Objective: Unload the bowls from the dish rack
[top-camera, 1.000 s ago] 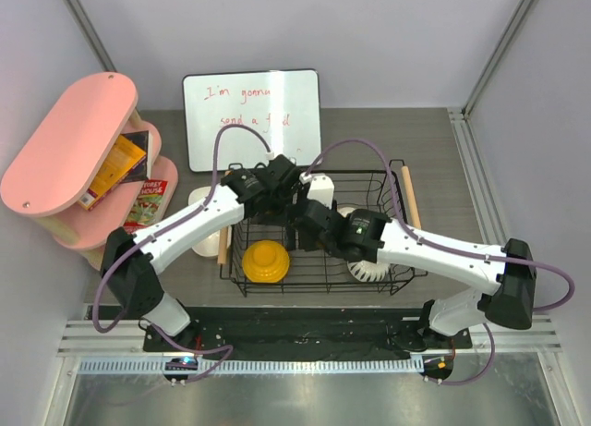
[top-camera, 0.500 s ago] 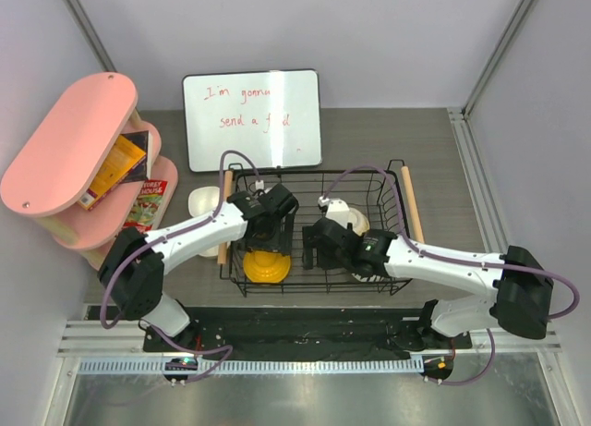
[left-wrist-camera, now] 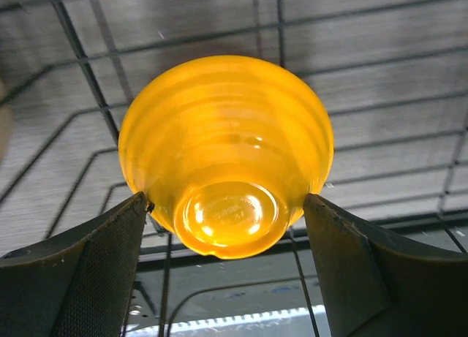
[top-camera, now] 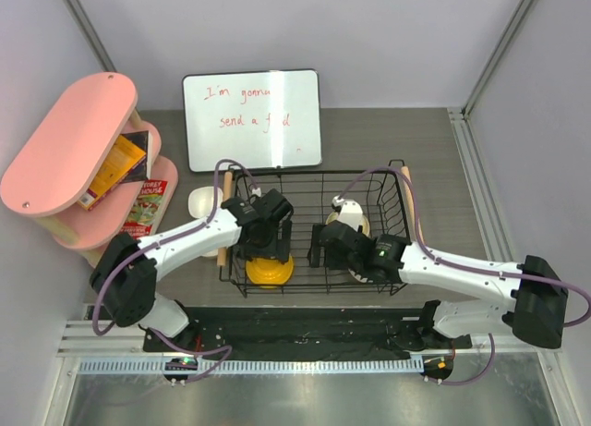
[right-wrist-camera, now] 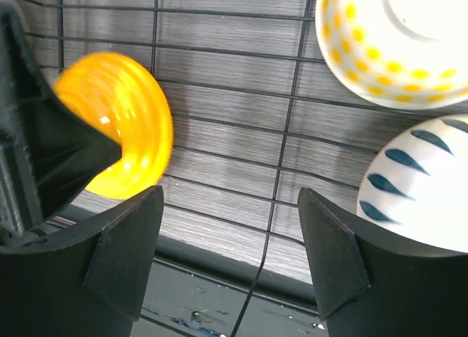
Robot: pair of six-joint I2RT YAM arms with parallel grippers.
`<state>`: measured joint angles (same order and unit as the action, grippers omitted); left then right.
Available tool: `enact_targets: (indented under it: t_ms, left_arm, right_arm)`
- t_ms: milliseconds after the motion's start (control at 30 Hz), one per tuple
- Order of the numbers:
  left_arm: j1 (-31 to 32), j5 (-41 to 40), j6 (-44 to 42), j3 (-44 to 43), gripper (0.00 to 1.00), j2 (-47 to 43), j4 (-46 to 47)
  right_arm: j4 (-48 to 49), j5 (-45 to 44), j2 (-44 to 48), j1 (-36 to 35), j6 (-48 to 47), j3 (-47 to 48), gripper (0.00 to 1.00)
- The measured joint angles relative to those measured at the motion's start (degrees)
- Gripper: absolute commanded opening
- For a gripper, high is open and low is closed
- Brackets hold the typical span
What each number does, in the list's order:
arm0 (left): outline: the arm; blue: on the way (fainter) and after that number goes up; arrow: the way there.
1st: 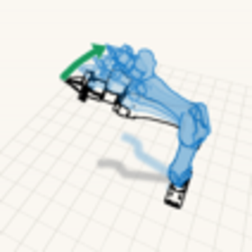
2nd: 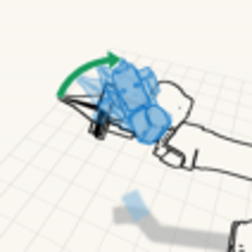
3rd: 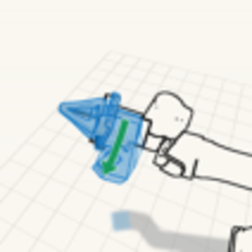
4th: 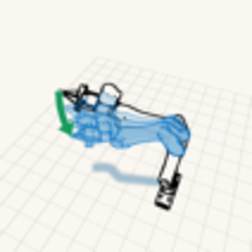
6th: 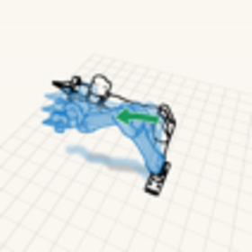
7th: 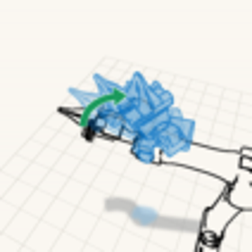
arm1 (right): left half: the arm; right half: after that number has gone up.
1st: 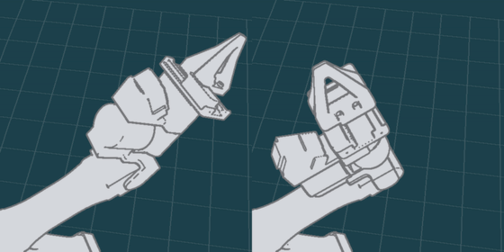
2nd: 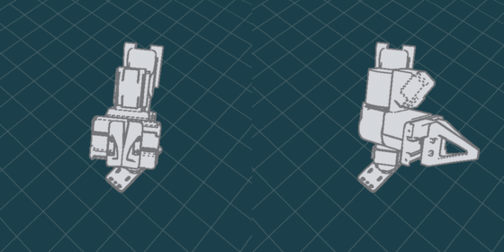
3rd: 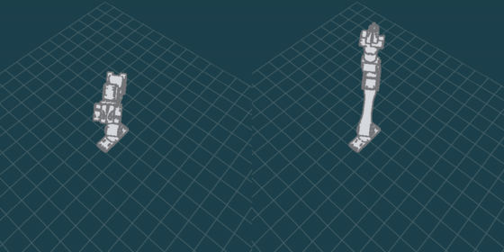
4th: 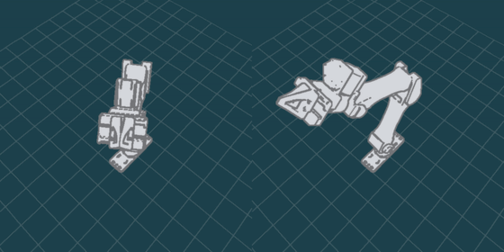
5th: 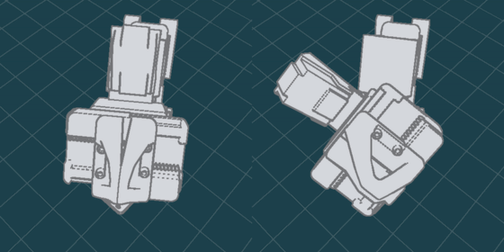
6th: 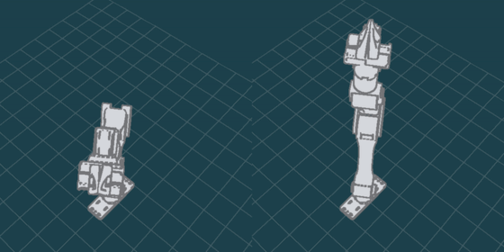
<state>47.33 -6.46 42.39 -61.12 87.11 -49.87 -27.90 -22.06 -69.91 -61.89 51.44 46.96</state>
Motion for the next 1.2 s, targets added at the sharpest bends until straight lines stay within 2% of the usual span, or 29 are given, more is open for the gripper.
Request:
enact_targets:
  t_ms: [233, 333, 567, 667, 800, 967, 1200]
  left_arm:
    - [1.2, 4.5, 2.6, 3.3, 0.83, -2.7, 5.5]
    - [2.6, 5.3, 2.9, 1.5, 0.84, -0.5, 7.6]
    - [4.0, 5.9, 2.3, -4.3, 0.92, 4.5, 11.2]
    - [4.0, 3.9, 2.3, -3.6, 0.94, 2.6, 11.2]
    - [3.5, 0.5, 2.2, -0.2, 0.98, -6.4, 10.6]
    - [1.4, 0.9, 2.2, 3.6, 0.98, -15.1, 13.0]
    - [0.0, 6.6, 2.5, 8.5, 0.98, -10.1, 19.4]
  right_arm:
    - [-0.4, -1.7, 6.0, 0.0, 1.9, -1.7, 0.79]
    - [-0.4, -2.4, 7.9, 0.0, 2.6, -2.1, 0.79]
    - [-0.9, -2.8, 8.2, 0.0, 2.8, -3.1, 0.79]
    - [-0.6, -2.8, 6.8, 0.0, 2.8, -3.1, 0.79]
    - [0.4, -2.9, 3.0, 0.0, 2.8, -3.2, 0.79]
    - [1.4, -3.9, -0.8, 0.0, 2.8, -3.2, 0.78]
    - [1.9, -6.9, -3.0, 0.0, 3.0, -3.1, 0.77]
